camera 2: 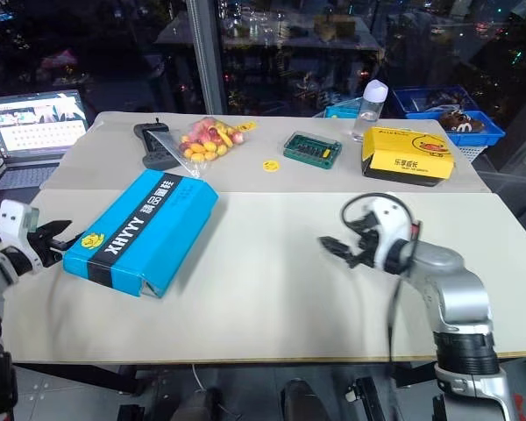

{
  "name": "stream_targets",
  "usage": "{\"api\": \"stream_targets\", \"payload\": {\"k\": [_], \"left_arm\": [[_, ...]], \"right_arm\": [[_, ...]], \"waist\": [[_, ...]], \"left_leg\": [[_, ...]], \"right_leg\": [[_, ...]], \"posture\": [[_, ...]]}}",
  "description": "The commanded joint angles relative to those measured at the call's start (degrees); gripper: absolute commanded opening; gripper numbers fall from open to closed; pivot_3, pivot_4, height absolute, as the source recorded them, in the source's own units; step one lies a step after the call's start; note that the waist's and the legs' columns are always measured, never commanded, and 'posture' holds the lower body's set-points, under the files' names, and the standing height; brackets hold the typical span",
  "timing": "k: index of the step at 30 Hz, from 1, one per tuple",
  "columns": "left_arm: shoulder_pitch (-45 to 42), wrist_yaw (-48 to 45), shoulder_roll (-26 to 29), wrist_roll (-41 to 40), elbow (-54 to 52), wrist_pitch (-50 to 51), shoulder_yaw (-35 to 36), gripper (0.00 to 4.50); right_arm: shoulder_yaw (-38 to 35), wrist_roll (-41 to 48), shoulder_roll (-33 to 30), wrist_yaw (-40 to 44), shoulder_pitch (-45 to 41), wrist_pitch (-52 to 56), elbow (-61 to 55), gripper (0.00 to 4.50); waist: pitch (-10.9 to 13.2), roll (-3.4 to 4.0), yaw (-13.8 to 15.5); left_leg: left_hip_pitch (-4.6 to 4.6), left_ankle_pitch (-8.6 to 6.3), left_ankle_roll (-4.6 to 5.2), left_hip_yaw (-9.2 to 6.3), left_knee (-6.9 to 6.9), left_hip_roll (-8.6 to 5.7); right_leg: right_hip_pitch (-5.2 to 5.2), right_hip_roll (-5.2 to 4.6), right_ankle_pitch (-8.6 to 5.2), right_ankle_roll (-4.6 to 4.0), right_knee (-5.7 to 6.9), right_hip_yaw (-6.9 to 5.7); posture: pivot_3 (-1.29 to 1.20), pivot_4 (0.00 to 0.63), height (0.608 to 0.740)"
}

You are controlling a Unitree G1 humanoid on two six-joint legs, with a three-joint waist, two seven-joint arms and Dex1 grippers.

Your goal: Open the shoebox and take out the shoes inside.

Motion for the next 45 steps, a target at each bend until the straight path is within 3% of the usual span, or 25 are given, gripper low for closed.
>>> {"api": "stream_targets", "payload": {"k": [1,6,8,9,10,16,24,32,38,45], "left_arm": [[-3.54,-3.23,1.67,2.31,3.83,-2.41,-1.52,3.81],[-6.19,-3.82,1.03,3.87,6.43,-4.04,-2.31,2.12],[-6.58,-4.06,0.45,4.42,6.65,-4.41,-2.71,1.27],[-6.57,-4.21,0.07,4.82,6.58,-4.62,-3.04,0.95],[-6.23,-4.70,-0.42,5.39,6.05,-5.14,-3.68,0.91],[-3.28,-9.02,-4.15,6.24,-1.06,-5.74,-6.92,0.91],[4.16,-10.07,-9.48,6.30,-21.72,-4.88,-11.99,0.91],[2.49,-9.86,-14.07,5.85,-30.17,-1.72,-15.19,0.91],[-2.17,-9.76,-18.78,7.89,-24.86,-4.50,-18.37,0.91],[-6.08,-8.53,-20.86,9.12,-18.74,-10.60,-18.80,0.91]], "right_arm": [[7.41,-1.55,2.53,-0.20,-3.41,-0.95,-1.36,3.31],[15.23,-5.26,7.11,-1.46,-7.46,-3.41,2.49,1.72],[17.98,-7.91,8.34,-2.08,-9.03,-5.04,5.82,0.86],[19.38,-9.72,8.71,-2.54,-9.88,-6.25,7.74,0.54],[20.70,-11.31,9.54,-3.15,-11.04,-7.19,10.26,0.32],[24.35,-16.99,15.21,-5.97,-16.67,-10.75,20.69,0.32],[24.33,-20.51,19.75,-6.15,-20.30,-14.35,28.14,0.32],[20.01,-20.20,11.94,-3.50,-17.62,-11.43,22.22,0.32],[14.96,-19.34,2.58,-2.13,-10.77,-4.73,9.96,0.32],[10.54,-16.23,-0.68,-3.03,-6.16,3.64,-0.85,0.32]], "waist": [[0.00,0.00,0.12],[0.00,0.00,0.53],[0.00,0.00,0.90],[0.00,-0.01,1.00],[0.00,0.00,1.15],[0.00,0.00,1.78],[0.00,0.00,2.70],[0.01,0.01,3.28],[0.01,0.02,3.55],[0.01,0.01,3.04]], "left_leg": [[-0.02,0.00,0.00,0.01,0.00,-0.01],[-0.69,0.01,0.01,0.02,0.17,-0.06],[-0.88,0.02,0.02,-0.04,0.27,-0.05],[-0.90,0.02,0.03,-0.05,0.27,-0.05],[-0.90,0.02,0.03,-0.05,0.28,-0.05],[-0.90,0.03,0.03,-0.03,0.36,-0.04],[-0.92,0.03,0.03,-0.05,0.38,-0.05],[-0.93,0.07,0.06,-0.04,0.47,-0.05],[-0.93,0.08,0.07,-0.06,0.48,-0.06],[-0.90,0.10,0.12,-0.07,0.63,-0.06]], "right_leg": [[-0.03,-0.01,-0.01,0.00,0.02,0.01],[-0.76,-0.03,-0.22,0.05,0.50,0.04],[-0.95,0.00,-0.21,0.04,0.71,-0.02],[-0.99,0.00,-0.21,0.03,0.72,-0.03],[-0.99,0.01,-0.21,0.04,0.72,-0.03],[-0.99,0.01,-0.19,0.01,0.75,-0.01],[-0.91,-0.02,0.01,-0.31,0.75,-0.05],[-0.85,-0.02,-0.05,-0.15,0.74,-0.07],[-0.82,-0.02,-0.06,-0.14,0.73,-0.08],[-0.76,0.00,-0.12,0.09,0.76,-0.05]], "posture": [[0.00,0.150,0.740],[0.00,0.150,0.740],[0.00,0.150,0.740],[0.00,0.150,0.740],[0.00,0.150,0.740],[0.00,0.150,0.740],[0.00,0.150,0.740],[0.00,0.150,0.740],[0.00,0.150,0.740],[0.00,0.150,0.740]]}}
